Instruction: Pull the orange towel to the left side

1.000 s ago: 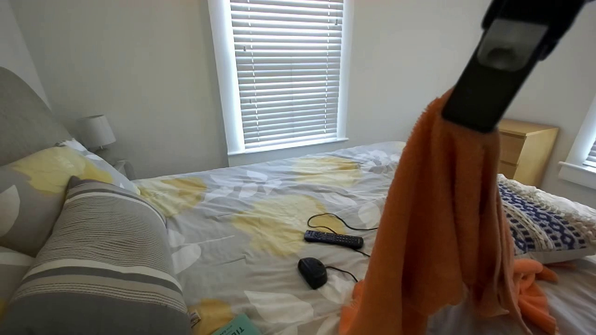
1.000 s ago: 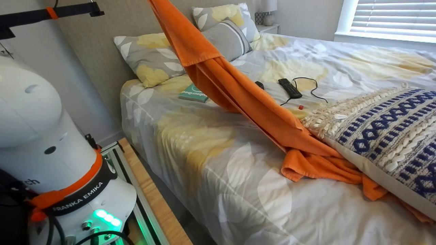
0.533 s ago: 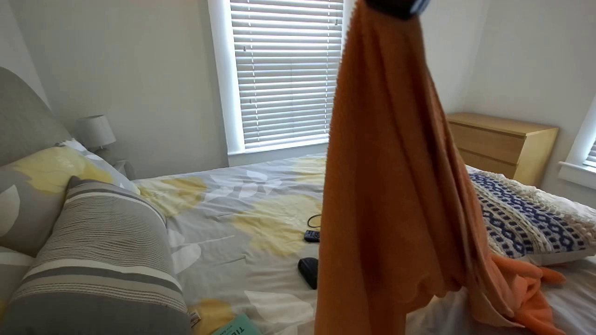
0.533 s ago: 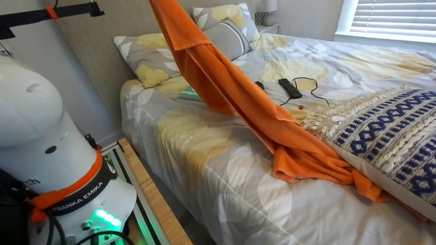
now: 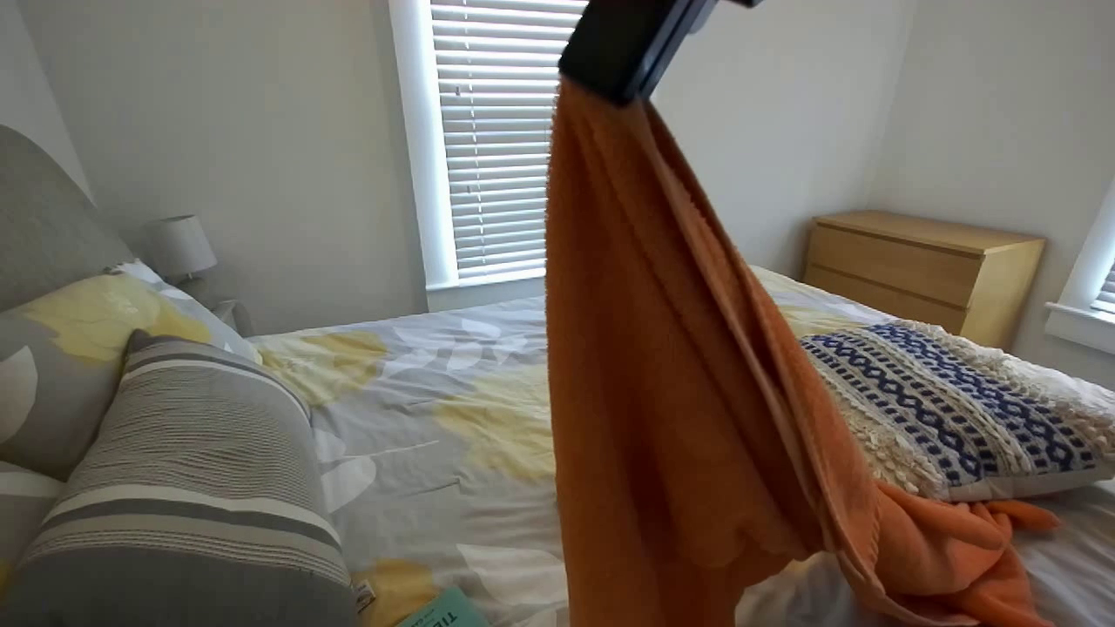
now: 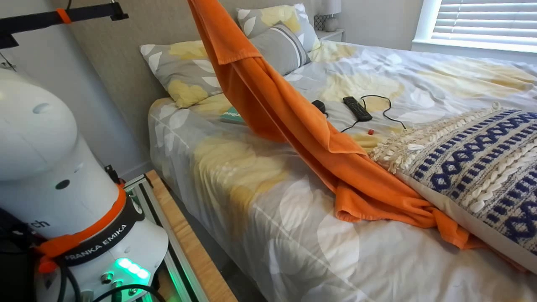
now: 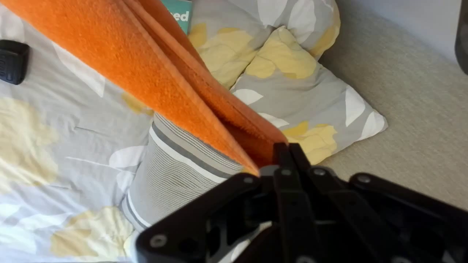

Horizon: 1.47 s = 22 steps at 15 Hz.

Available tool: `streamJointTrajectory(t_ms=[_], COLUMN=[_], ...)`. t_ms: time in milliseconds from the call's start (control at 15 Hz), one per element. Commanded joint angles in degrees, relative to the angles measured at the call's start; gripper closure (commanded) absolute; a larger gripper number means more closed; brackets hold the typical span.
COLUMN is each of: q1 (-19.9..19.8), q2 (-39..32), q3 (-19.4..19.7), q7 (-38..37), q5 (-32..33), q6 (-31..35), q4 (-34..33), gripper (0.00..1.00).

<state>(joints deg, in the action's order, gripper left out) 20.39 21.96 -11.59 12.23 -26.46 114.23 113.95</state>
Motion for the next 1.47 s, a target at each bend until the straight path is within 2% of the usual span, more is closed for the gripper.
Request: streamJointTrajectory(t_ms=[0,267,667,867,1400], q1=[1.61,1.26,-1.47,-2.59,-4.58], q2=[-2.65,-5.33,-8.56,-10.11,-11.28], q3=[1.33,3.15,3.44,3.19,3.25], q7=[5.35,11.07,14.31,14.88,15.66], q5=[-5.52,-11.90,-15.02,-15.74,-16.71], q6=[-2.17,-9.03,-18.98,-21.28,-22.11], q4=[-2.41,-3.63,-4.13,-4.26,-3.98], gripper=[0.99,0.99,0.99,0.99,0.99])
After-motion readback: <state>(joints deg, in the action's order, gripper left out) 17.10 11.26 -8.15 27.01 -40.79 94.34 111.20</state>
